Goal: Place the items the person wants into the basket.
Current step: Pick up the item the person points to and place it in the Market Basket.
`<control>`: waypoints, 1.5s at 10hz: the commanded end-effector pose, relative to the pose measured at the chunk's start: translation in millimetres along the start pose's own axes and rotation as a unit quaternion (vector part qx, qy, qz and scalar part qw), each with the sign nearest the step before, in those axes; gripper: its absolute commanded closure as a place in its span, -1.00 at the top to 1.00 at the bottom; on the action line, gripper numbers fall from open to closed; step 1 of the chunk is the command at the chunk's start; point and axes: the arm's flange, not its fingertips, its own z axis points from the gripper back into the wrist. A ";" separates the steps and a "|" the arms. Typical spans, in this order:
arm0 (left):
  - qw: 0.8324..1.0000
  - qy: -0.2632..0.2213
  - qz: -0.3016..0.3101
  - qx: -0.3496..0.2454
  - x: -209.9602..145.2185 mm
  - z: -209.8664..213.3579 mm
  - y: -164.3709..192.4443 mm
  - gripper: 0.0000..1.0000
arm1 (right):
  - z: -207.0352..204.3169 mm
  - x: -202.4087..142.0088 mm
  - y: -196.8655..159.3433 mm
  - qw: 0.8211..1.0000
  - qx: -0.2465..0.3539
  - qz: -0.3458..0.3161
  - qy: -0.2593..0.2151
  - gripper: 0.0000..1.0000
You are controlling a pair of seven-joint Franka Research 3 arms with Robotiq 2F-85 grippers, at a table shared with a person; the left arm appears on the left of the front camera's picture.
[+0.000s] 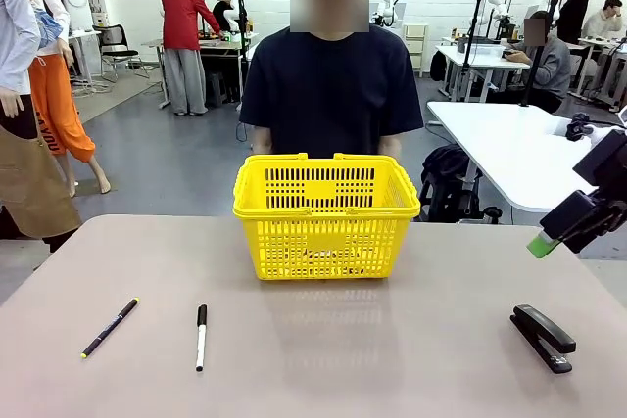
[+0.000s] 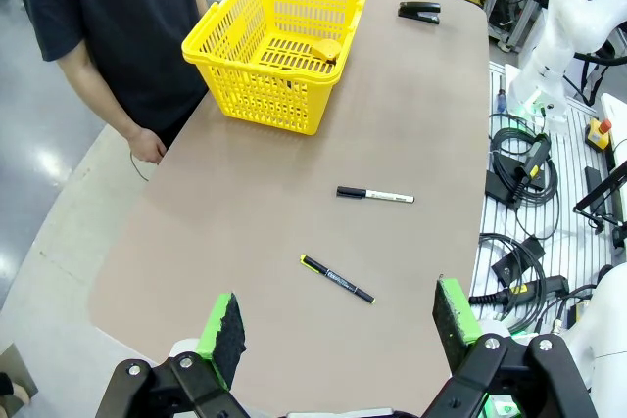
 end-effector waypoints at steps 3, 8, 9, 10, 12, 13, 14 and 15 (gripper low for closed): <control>1.000 -0.010 -0.012 -0.001 -0.6 0.7 -0.5 1.00 | 103.7 -1.8 -0.1 0.979 0.009 0.166 -0.120 1.00; 1.000 -0.010 -0.012 -0.001 -0.6 0.7 -0.5 1.00 | 241.1 -46.6 -115.1 0.916 0.154 0.308 -0.207 1.00; 1.000 -0.010 -0.012 -0.001 -0.6 0.7 -0.5 1.00 | 233.7 -52.4 -140.9 0.916 0.150 0.323 -0.187 1.00; 1.000 -0.010 -0.012 -0.001 -0.6 0.7 -0.5 1.00 | 222.9 -58.5 -158.5 0.910 0.152 0.344 -0.174 1.00; 1.000 -0.010 -0.012 -0.001 -0.6 0.7 -0.5 1.00 | 195.4 -71.3 -182.6 0.898 0.128 0.388 -0.163 1.00; 1.000 -0.010 -0.012 -0.001 -0.6 0.7 -0.5 1.00 | 182.0 -75.7 -188.6 0.895 0.116 0.391 -0.182 1.00; 1.000 -0.010 -0.012 -0.001 -0.6 0.7 -0.5 1.00 | 170.5 -80.2 -190.8 0.892 0.104 0.387 -0.210 1.00; 1.000 -0.010 -0.012 -0.001 -0.6 0.7 -0.5 1.00 | 160.1 -82.7 -189.1 0.896 0.088 0.355 -0.252 1.00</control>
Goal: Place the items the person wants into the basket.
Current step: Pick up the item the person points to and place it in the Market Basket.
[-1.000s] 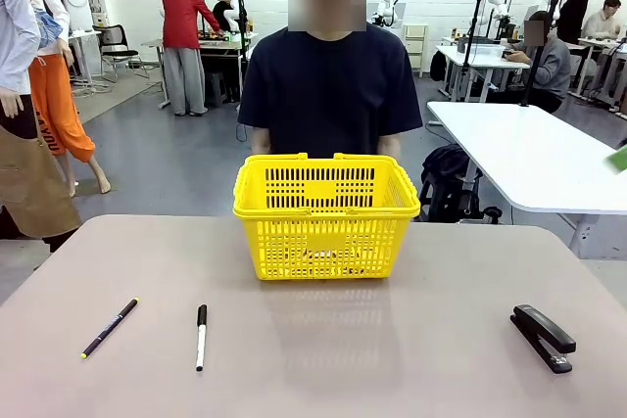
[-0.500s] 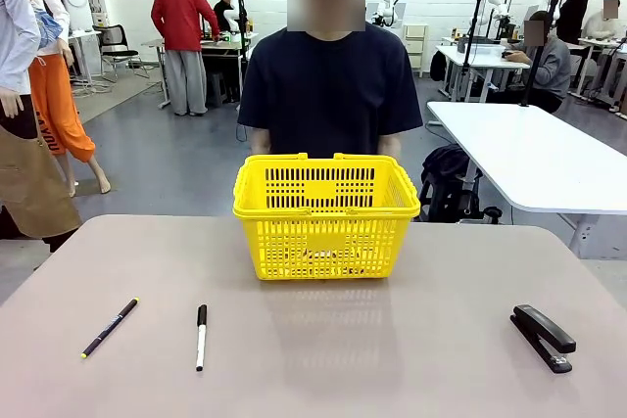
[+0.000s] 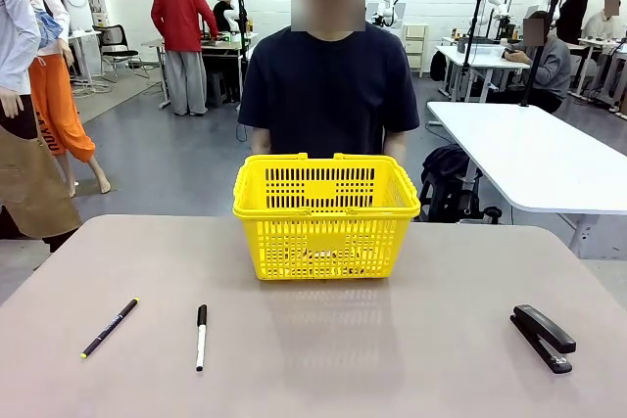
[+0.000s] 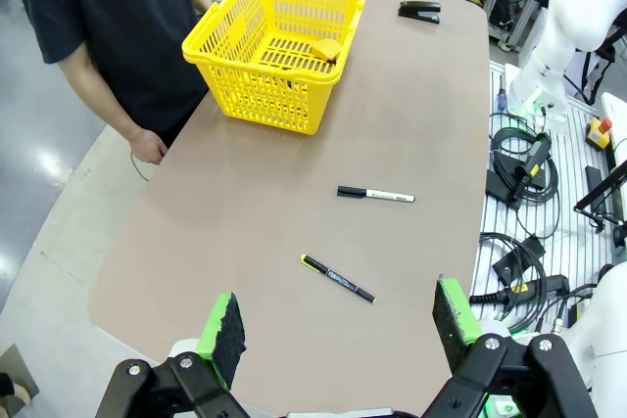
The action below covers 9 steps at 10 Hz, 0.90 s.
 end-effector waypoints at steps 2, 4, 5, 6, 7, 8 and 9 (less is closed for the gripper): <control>1.000 -0.010 -0.010 -0.001 -0.2 0.3 -0.5 1.00 | -29.8 0.6 19.9 0.993 -0.081 -0.029 -0.078 1.00; 1.000 -0.010 -0.010 -0.001 -0.2 0.3 -0.5 1.00 | -11.2 -6.8 5.3 0.997 -0.051 -0.027 -0.053 1.00; 1.000 -0.010 -0.010 -0.001 -0.2 0.3 -0.5 1.00 | -11.2 -6.8 5.3 0.997 -0.051 -0.027 -0.053 1.00; 1.000 -0.010 -0.010 -0.001 -0.2 0.3 -0.5 1.00 | -11.2 -6.8 5.3 0.997 -0.051 -0.027 -0.053 1.00; 1.000 -0.010 -0.010 -0.001 -0.2 0.3 -0.5 1.00 | -11.2 -6.8 5.3 0.997 -0.051 -0.027 -0.053 1.00; 1.000 -0.010 -0.010 -0.001 -0.2 0.3 -0.5 1.00 | -11.2 -6.8 5.3 0.997 -0.051 -0.027 -0.053 1.00; 1.000 -0.010 -0.010 -0.001 -0.2 0.3 -0.5 1.00 | -11.2 -6.8 5.3 0.997 -0.051 -0.027 -0.053 1.00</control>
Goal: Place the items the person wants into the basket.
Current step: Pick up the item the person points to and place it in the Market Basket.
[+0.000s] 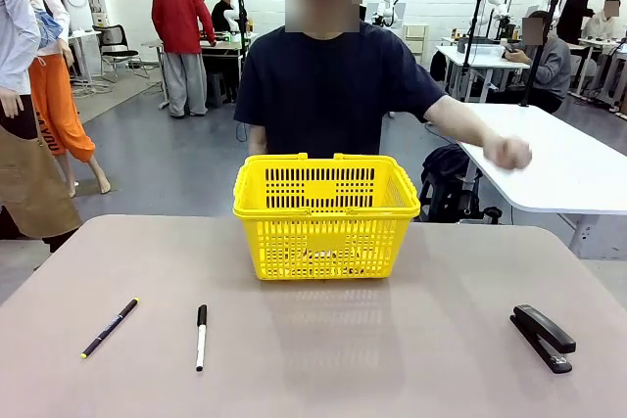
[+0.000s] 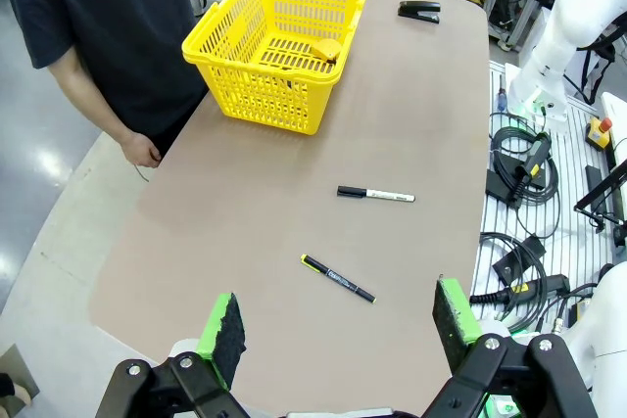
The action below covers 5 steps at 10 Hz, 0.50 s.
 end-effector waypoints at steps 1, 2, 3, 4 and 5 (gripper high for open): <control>1.000 -0.010 -0.009 -0.001 -0.2 0.2 -0.4 1.00 | 2.0 -2.3 -0.4 1.000 0.005 0.013 0.007 1.00; 1.000 -0.010 -0.009 -0.001 -0.2 0.2 -0.4 1.00 | 2.0 -2.3 -0.4 1.000 0.005 0.013 0.007 1.00; 1.000 -0.010 -0.009 -0.001 -0.2 0.2 -0.4 1.00 | 2.0 -2.3 -0.4 1.000 0.005 0.013 0.007 1.00; 1.000 -0.010 -0.009 -0.001 -0.2 0.2 -0.4 1.00 | 2.0 -2.3 -0.4 1.000 0.005 0.013 0.007 1.00; 1.000 -0.010 -0.009 -0.001 -0.2 0.2 -0.4 1.00 | 2.0 -2.3 -0.4 1.000 0.005 0.013 0.007 1.00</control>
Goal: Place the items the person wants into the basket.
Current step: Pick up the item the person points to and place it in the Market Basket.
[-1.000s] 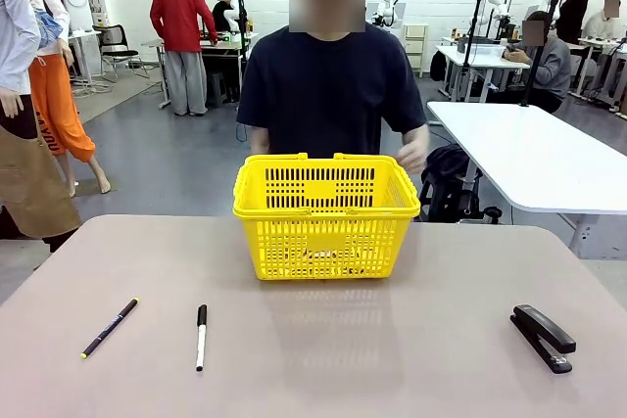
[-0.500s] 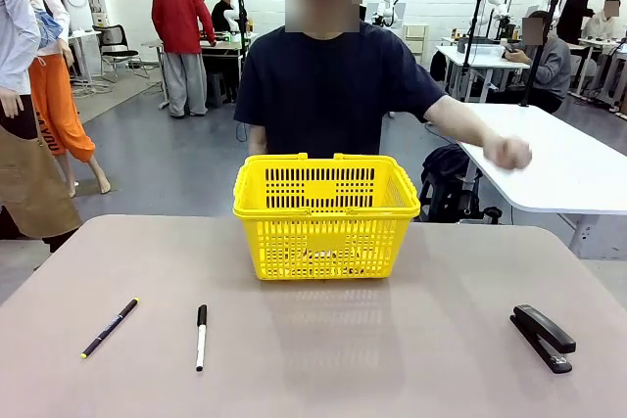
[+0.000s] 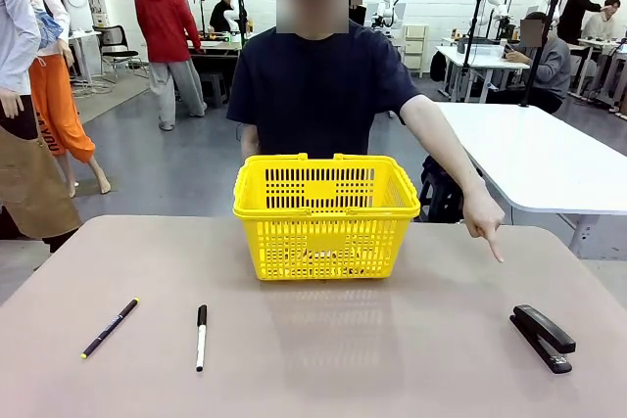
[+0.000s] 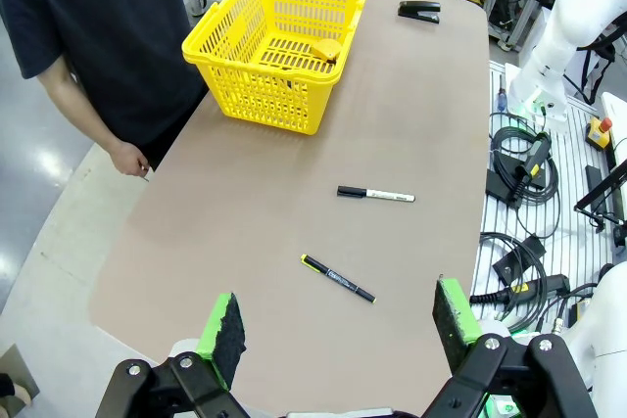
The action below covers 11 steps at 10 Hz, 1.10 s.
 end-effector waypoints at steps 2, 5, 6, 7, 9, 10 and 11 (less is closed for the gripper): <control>1.000 -0.010 -0.009 -0.001 -0.2 0.2 -0.4 1.00 | 0.6 -3.3 -0.7 1.000 0.007 0.012 0.005 1.00; 1.000 -0.010 -0.009 -0.001 -0.2 0.2 -0.4 1.00 | 0.6 -3.3 -0.7 1.000 0.007 0.012 0.005 1.00; 1.000 -0.010 -0.009 -0.001 -0.2 0.2 -0.4 1.00 | 0.1 -0.4 0.1 1.000 0.000 0.001 0.000 1.00; 1.000 -0.010 -0.009 -0.001 -0.2 0.2 -0.4 1.00 | -32.7 18.8 19.9 0.989 0.028 -0.011 0.147 1.00; 1.000 -0.010 -0.009 -0.001 -0.2 0.2 -0.4 1.00 | -122.6 58.9 39.2 0.940 0.036 -0.099 0.325 1.00; 1.000 -0.010 -0.009 -0.001 -0.2 0.2 -0.4 1.00 | -158.5 65.7 42.5 0.917 0.012 -0.155 0.368 1.00; 1.000 -0.010 -0.009 -0.001 -0.2 0.2 -0.4 1.00 | -185.7 62.5 47.6 0.894 0.012 -0.193 0.405 1.00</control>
